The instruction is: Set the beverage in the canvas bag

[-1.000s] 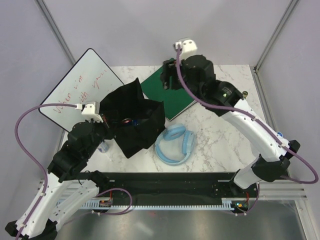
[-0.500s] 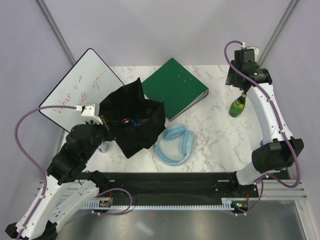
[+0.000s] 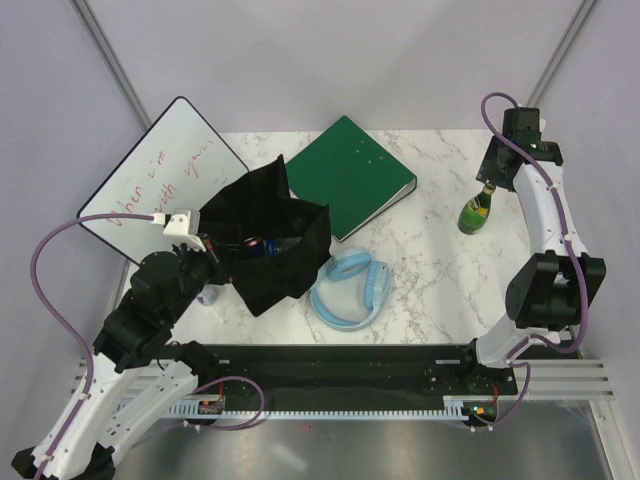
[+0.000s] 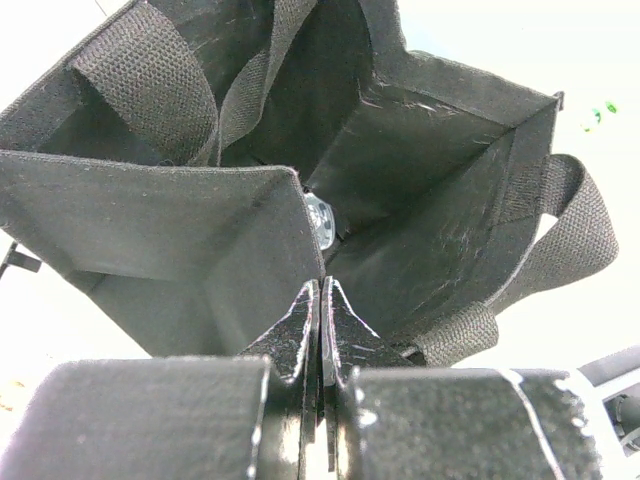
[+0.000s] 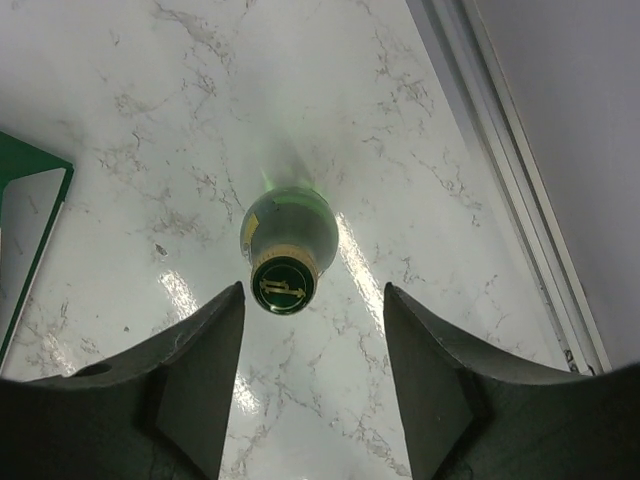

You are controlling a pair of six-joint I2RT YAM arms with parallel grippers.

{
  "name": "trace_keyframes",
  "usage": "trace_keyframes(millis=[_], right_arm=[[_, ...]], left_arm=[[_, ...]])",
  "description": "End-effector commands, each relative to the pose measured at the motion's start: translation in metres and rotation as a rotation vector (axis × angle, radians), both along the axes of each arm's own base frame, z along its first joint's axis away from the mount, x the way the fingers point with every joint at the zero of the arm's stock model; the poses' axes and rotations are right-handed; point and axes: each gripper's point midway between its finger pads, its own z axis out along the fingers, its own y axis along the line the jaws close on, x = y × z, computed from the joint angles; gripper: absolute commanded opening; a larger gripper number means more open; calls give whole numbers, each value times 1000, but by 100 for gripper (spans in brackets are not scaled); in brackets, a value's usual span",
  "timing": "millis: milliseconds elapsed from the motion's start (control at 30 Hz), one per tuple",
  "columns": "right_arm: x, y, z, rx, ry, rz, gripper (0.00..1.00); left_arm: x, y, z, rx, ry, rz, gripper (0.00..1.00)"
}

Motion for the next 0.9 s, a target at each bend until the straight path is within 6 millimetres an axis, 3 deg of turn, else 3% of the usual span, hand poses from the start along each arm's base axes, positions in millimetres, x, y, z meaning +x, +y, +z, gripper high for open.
trace_keyframes(millis=[0, 100, 267, 533, 867], right_arm=[[16, -1, -17, 9, 12, 40, 65], [23, -4, -29, 28, 34, 53, 63], [33, -6, -31, 28, 37, 74, 60], [29, -5, -44, 33, 71, 86, 56], [29, -2, -38, 40, 59, 109, 40]], left_arm=[[0, -6, 0, -11, -11, -29, 2], [-1, -1, 4, -10, -32, -13, 2], [0, 7, 10, 4, -58, 19, 2], [0, 6, 8, 2, -56, 18, 2], [2, 6, 9, 11, -53, 21, 2]])
